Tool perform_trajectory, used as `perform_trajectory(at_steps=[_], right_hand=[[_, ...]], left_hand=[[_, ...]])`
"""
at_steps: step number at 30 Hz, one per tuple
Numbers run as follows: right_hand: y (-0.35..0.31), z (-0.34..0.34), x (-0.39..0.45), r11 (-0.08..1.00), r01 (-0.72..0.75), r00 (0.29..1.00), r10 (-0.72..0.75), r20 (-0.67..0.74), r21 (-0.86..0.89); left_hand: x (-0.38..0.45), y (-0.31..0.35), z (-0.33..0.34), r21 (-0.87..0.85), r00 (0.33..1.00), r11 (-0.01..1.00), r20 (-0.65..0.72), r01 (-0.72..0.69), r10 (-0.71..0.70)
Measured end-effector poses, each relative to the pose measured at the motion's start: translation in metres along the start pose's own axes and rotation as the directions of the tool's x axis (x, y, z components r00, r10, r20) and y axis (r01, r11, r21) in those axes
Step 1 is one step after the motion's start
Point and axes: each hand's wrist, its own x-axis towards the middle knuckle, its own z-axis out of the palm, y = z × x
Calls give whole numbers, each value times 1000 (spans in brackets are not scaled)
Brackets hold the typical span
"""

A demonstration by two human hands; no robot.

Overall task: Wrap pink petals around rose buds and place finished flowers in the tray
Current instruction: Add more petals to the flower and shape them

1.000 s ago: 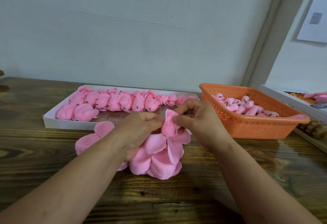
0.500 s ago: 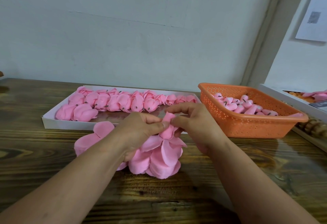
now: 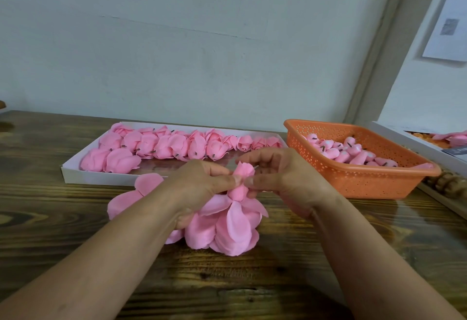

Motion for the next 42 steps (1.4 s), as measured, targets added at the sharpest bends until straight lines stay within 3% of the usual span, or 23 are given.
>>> perform_trajectory(at_steps=[7,10,13,16,23,31,35,39,42], right_hand=[[2,2,2,995,23,995,-31,-91,-93],[1,-3,4,995,46,964,-67,-256,-87],[1,-5,6,990,48,902,-100,-419,-133],[2,0,7,961,29,849,-169,-500,-277],[2,13,8,931,3,807,-217,-548,-364],[-1,21,6,909,-2,836,-227,-499,-417],[-1,22,5,895,-3,852,-232,-470,-447],[0,25,4,891,0,857,-234,-458,-454],[0,27,4,891,-3,860,-230,-456,-455]], left_hand=[[-1,-1,3,-29,1000,1000,2,6,-6],[3,2,4,-272,997,960,-25,60,-70],[4,6,5,-553,994,827,28,101,-103],[3,4,8,-655,994,747,69,113,-90],[2,-10,22,-399,998,915,-33,-55,45],[7,-12,24,-113,957,989,-282,-99,64],[6,-12,18,199,897,970,-391,-138,207],[6,-10,16,295,863,928,-380,-227,332],[8,-11,13,291,833,926,-429,-239,349]])
